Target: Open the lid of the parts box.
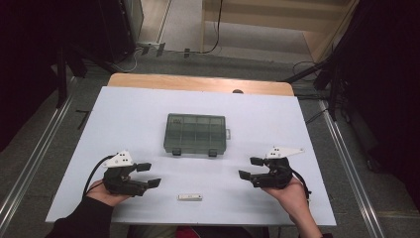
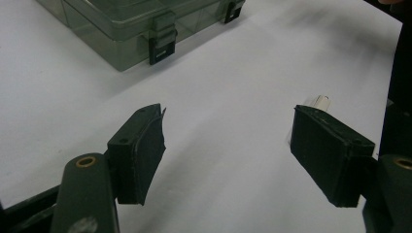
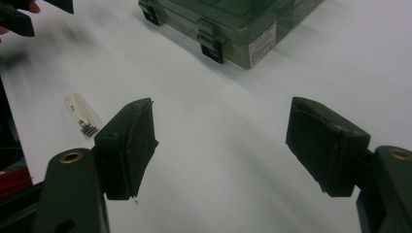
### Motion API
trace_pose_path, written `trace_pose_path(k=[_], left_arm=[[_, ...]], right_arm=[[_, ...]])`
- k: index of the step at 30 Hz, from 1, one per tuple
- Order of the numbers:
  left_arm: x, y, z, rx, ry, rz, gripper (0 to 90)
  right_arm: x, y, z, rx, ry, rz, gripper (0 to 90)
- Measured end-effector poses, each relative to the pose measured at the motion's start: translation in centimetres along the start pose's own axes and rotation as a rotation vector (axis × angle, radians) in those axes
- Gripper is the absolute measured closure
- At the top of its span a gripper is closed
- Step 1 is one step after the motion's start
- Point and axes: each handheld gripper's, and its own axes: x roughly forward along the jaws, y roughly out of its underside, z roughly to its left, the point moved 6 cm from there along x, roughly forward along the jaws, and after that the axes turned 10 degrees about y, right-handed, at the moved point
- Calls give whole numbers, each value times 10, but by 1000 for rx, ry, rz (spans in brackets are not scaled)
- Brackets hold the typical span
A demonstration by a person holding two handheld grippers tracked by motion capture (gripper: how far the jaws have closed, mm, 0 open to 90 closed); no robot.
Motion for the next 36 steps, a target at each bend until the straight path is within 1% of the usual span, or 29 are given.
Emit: trace_pose_path(k=[2, 5, 6, 11, 13, 15, 16, 19, 22, 23, 27, 28, 29, 30, 31, 32, 34, 36], left_arm=[[0, 0, 0, 1, 3, 1, 272], [2, 1, 2, -10, -23, 18, 267], [2, 2, 2, -14, -23, 21, 267], [1, 0, 2, -7, -16, 6, 267], [1, 0, 3, -16, -19, 1, 266], [1, 0, 2, -23, -9, -1, 267], [0, -1, 2, -20, -7, -2, 267], [0, -2, 1, -12, -3, -9, 267], [0, -2, 0, -14, -1, -7, 267], [-1, -2, 0, -16, 0, -5, 267], [-1, -3, 0, -7, -2, -10, 266], [-1, -3, 0, -5, -3, -10, 266], [-1, -3, 0, -5, -3, -11, 267], [-1, -3, 0, -5, -3, -10, 266], [-1, -2, 0, -7, -5, -9, 266], [-1, -2, 0, -9, -3, -8, 266], [-1, -2, 0, -6, -4, -8, 267], [0, -2, 0, -9, -5, -6, 266]], right_arm=[[2, -2, -1, 8, 3, 5, 275], [4, -4, -1, 5, 3, 10, 282], [4, -4, -2, 0, 4, 9, 288], [6, -9, -5, 6, 16, 4, 297], [8, -10, -7, 4, 24, 2, 294], [11, -12, -8, -4, 31, 6, 292], [12, -13, -8, -2, 25, 5, 292], [15, -16, -8, -1, 26, 2, 296], [19, -18, -9, 1, 19, 2, 315], [20, -18, -9, 5, 21, 8, 337], [25, -20, -8, -4, 14, 22, 410], [26, -21, -8, -3, 20, 23, 427], [28, -21, -8, 9, 12, 25, 459], [29, -21, -8, 21, -4, 37, 471], [31, -21, -8, 24, -6, 44, 487], [33, -21, -8, 21, -1, 53, 504], [35, -22, -8, 12, 2, 54, 556], [37, -23, -7, 15, -2, 58, 600]])
